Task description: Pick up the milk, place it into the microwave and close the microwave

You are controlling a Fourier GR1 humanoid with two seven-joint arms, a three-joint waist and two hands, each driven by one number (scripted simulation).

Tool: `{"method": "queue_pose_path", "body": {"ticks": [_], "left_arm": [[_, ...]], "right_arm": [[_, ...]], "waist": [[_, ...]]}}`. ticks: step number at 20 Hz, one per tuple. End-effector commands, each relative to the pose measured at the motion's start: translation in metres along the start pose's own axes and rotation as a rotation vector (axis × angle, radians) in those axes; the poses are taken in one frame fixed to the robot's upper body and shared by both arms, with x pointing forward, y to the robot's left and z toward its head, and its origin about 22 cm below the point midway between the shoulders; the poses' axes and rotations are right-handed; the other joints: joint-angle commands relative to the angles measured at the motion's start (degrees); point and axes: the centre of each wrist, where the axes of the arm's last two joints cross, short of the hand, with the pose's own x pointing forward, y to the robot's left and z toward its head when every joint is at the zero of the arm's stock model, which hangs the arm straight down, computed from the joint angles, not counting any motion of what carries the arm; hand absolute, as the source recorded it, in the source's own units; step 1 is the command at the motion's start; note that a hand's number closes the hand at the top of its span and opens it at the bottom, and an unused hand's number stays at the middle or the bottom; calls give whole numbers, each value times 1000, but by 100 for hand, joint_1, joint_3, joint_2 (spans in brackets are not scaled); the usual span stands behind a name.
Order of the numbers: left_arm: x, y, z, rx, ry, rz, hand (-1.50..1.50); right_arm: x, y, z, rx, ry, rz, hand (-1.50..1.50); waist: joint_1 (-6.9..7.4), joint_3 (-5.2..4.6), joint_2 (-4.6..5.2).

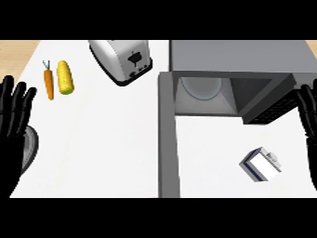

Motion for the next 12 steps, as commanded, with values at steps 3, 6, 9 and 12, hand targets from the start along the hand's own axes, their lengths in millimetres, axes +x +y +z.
{"method": "queue_pose_path", "body": {"ticks": [3,6,9,12], "left_arm": [[-7,14,-17,-18,-20,0,-150],[-9,18,-22,-74,-35,9,-150],[-24,-4,1,-36,139,188,-150],[-28,-34,14,-29,150,189,-150]], "right_arm": [[14,-17,26,64,-26,-35,-150],[9,-43,56,108,-58,-101,-150],[-7,-53,75,173,99,-204,-150],[-10,-72,101,159,113,-201,-150]], "waist": [[-135,84,38],[-189,88,35],[-194,92,31],[-173,89,28]]}}
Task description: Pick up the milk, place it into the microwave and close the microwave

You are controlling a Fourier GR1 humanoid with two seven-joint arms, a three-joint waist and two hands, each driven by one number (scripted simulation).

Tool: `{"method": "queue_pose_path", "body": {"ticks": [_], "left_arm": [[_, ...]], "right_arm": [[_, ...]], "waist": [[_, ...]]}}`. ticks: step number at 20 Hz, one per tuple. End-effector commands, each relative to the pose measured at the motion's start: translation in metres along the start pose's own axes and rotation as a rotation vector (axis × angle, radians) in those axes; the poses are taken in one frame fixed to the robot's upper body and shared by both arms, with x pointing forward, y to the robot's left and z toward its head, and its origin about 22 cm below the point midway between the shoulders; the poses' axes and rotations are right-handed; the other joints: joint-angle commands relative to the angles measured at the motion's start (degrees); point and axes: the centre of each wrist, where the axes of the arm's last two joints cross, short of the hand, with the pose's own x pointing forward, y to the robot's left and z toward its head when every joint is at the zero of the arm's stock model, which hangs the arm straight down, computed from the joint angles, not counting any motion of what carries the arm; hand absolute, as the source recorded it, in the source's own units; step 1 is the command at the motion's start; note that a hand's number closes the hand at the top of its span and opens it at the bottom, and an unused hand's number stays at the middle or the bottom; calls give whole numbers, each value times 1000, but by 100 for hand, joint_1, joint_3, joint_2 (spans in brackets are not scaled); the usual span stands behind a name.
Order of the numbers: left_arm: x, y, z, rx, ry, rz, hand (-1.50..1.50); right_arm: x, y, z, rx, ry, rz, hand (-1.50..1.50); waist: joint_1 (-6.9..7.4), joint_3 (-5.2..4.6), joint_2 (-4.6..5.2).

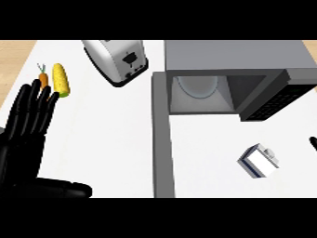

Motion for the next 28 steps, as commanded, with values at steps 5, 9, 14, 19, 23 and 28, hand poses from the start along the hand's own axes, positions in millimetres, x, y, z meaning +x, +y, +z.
{"method": "queue_pose_path", "body": {"ticks": [5,9,14,19,23,28], "left_arm": [[-17,-46,21,-2,25,48,-150],[-23,-63,31,-3,39,61,-150],[-29,-75,47,-5,28,57,-150],[-36,-74,62,-1,32,72,-150],[-17,-88,65,9,36,50,-150],[-28,-90,70,-25,62,98,-150]], "right_arm": [[-9,-14,71,20,64,-38,-150],[-20,-16,90,-11,92,-25,-150],[-64,-32,101,-13,103,-12,-150],[-82,-38,87,-38,107,39,-150],[-104,-42,107,-87,121,41,-150],[-137,-31,80,-73,123,68,-150]], "waist": [[7,2,-1],[29,1,3],[74,3,7],[97,1,11],[100,4,7],[111,2,11]]}}
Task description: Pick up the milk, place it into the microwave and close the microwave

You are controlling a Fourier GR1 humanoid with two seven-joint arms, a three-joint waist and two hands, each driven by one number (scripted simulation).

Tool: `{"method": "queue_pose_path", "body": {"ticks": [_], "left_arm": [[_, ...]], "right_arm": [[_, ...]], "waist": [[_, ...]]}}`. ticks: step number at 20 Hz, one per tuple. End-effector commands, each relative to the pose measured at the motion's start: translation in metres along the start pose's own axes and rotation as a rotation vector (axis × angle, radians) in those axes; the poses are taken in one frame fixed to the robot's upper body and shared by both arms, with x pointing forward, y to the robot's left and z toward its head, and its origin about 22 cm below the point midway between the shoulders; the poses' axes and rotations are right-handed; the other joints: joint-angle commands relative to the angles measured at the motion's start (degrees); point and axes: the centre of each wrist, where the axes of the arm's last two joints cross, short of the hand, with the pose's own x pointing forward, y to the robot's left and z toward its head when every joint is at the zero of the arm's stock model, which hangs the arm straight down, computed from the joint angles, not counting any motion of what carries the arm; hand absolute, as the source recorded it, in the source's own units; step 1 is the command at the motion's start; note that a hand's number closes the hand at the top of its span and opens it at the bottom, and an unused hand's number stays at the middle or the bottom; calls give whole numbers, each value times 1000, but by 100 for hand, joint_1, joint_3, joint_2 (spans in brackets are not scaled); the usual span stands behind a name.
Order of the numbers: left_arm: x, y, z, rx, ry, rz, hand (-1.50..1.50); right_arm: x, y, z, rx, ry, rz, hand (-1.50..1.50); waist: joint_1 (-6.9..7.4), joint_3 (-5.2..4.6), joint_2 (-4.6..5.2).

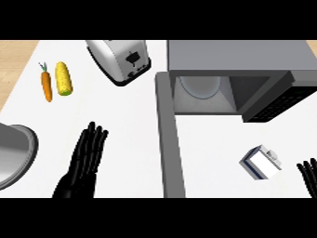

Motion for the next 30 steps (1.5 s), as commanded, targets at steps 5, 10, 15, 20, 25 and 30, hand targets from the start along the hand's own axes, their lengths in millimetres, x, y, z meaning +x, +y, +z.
{"method": "queue_pose_path", "body": {"ticks": [5,10,15,20,25,30], "left_arm": [[-10,4,22,-13,17,32,-150],[-3,40,12,0,23,33,-150],[-8,55,17,-2,26,55,-150],[6,59,29,-1,39,36,-150],[-13,73,24,-4,37,32,-150],[3,80,36,-4,46,45,-150]], "right_arm": [[-42,-8,-18,17,-27,-6,-150],[-64,11,-38,-45,-30,44,-150],[-89,-16,-34,-45,-2,99,-150],[-103,-7,-64,-63,-6,129,-150],[-115,-6,-76,-117,-44,104,150],[-126,-10,-55,-133,-23,216,150]], "waist": [[18,0,3],[17,-1,6],[20,1,10],[32,1,7],[53,6,20],[102,13,32]]}}
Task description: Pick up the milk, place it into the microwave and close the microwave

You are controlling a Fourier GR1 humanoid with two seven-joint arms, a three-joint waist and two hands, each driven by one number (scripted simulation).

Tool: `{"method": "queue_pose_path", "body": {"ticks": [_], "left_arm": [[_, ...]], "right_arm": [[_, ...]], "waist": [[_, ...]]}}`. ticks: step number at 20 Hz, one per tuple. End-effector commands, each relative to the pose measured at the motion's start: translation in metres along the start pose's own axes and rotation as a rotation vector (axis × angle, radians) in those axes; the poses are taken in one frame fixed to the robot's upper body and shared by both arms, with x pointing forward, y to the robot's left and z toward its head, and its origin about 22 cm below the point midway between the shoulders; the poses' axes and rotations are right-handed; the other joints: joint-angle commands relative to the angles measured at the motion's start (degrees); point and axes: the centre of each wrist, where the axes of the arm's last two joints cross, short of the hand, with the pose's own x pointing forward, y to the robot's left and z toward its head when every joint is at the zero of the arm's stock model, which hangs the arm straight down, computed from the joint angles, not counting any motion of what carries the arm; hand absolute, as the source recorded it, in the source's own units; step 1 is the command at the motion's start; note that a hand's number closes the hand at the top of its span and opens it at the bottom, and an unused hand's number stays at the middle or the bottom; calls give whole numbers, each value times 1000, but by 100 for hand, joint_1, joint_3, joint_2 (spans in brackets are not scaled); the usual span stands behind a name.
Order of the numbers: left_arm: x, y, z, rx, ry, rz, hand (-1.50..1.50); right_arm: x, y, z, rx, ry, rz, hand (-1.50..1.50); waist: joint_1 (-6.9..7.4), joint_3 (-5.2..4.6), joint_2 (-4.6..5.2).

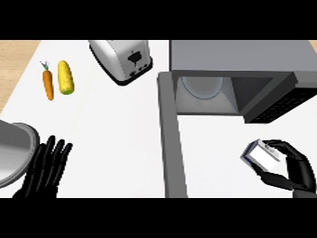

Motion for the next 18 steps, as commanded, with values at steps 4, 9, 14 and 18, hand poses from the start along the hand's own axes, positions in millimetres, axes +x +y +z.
{"method": "queue_pose_path", "body": {"ticks": [4,9,14,18], "left_arm": [[12,31,16,4,14,-14,-150],[4,20,11,-8,2,-6,-150],[9,36,11,20,-9,-1,-150],[10,35,24,15,2,3,-150]], "right_arm": [[-12,-4,15,54,-32,85,150],[-8,44,-19,24,-54,194,150],[-2,102,-29,-73,-64,83,150],[10,106,-54,-21,-117,-26,150]], "waist": [[24,13,14],[48,17,24],[22,12,15],[-13,5,-8]]}}
